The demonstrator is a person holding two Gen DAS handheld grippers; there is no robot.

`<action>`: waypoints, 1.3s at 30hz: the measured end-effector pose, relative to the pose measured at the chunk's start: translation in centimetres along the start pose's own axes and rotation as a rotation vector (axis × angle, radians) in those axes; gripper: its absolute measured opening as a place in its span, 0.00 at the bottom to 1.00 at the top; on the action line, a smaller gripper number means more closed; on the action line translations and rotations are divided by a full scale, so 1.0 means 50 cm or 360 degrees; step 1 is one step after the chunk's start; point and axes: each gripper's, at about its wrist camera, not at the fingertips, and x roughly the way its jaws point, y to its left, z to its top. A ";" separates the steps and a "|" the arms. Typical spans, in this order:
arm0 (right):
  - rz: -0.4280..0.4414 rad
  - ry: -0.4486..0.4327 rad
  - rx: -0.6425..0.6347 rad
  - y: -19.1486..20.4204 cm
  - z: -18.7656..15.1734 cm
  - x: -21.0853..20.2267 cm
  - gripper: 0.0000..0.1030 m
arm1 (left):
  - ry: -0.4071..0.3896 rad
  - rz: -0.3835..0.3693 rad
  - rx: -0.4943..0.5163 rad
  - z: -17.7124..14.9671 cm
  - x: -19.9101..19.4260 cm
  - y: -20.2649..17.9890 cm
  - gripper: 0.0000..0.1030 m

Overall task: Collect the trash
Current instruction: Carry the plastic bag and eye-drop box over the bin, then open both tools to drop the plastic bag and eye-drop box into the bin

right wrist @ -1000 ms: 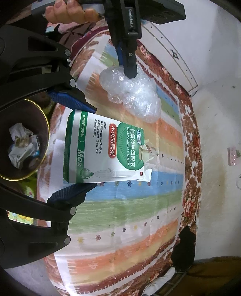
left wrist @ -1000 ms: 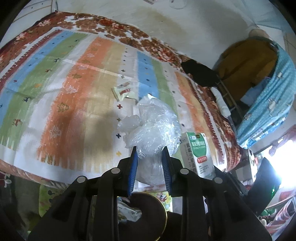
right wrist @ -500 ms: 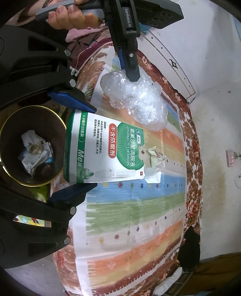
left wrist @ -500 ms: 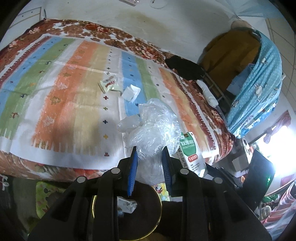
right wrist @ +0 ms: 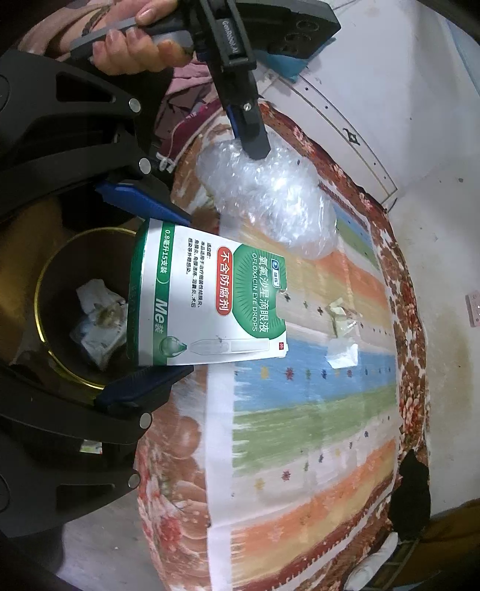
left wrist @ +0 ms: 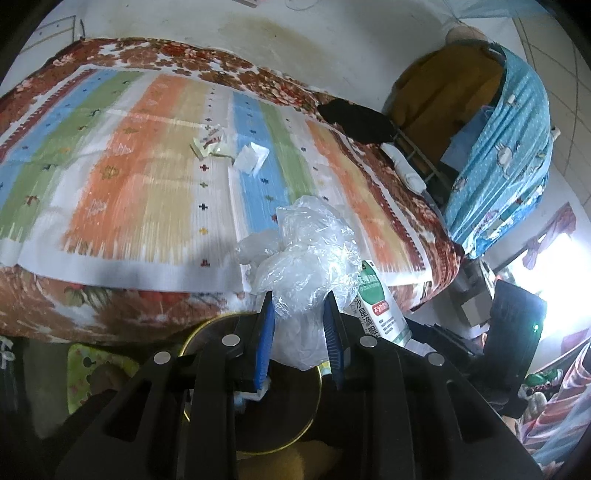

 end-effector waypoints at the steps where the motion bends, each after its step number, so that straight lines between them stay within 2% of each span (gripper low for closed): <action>1: 0.0018 0.0009 0.0028 -0.002 -0.011 -0.001 0.67 | 0.0003 0.0003 -0.0001 -0.008 -0.001 0.001 0.24; 4: 0.0053 0.0043 0.0062 -0.003 -0.032 0.000 0.67 | 0.0014 0.0070 -0.0028 -0.036 0.002 0.005 0.24; 7: 0.0027 0.0083 0.0034 0.007 -0.052 0.003 0.67 | 0.0046 0.0132 -0.0050 -0.062 0.010 0.012 0.24; 14: -0.0050 0.0156 0.0017 0.020 -0.090 0.015 0.67 | 0.0063 0.0161 -0.0092 -0.106 0.008 0.021 0.24; 21: -0.0105 0.0237 0.0003 0.031 -0.136 0.023 0.67 | 0.0145 0.0234 -0.0052 -0.163 0.039 0.007 0.24; 26: -0.0150 0.0293 -0.0004 0.035 -0.149 0.033 0.67 | 0.0190 0.0265 -0.0101 -0.174 0.050 0.019 0.24; 34: -0.0204 0.0331 -0.0010 0.035 -0.155 0.049 0.67 | 0.0190 0.0305 -0.0174 -0.174 0.052 0.029 0.25; 36: -0.0209 0.0343 -0.0005 0.033 -0.153 0.056 0.67 | 0.0192 0.0274 -0.0193 -0.172 0.053 0.031 0.31; 37: -0.0209 0.0353 -0.0005 0.032 -0.153 0.060 0.67 | 0.0194 0.0252 -0.0205 -0.172 0.054 0.033 0.47; 39: -0.0202 0.0386 0.0001 0.031 -0.154 0.071 0.68 | 0.0176 0.0236 -0.0218 -0.170 0.051 0.034 0.61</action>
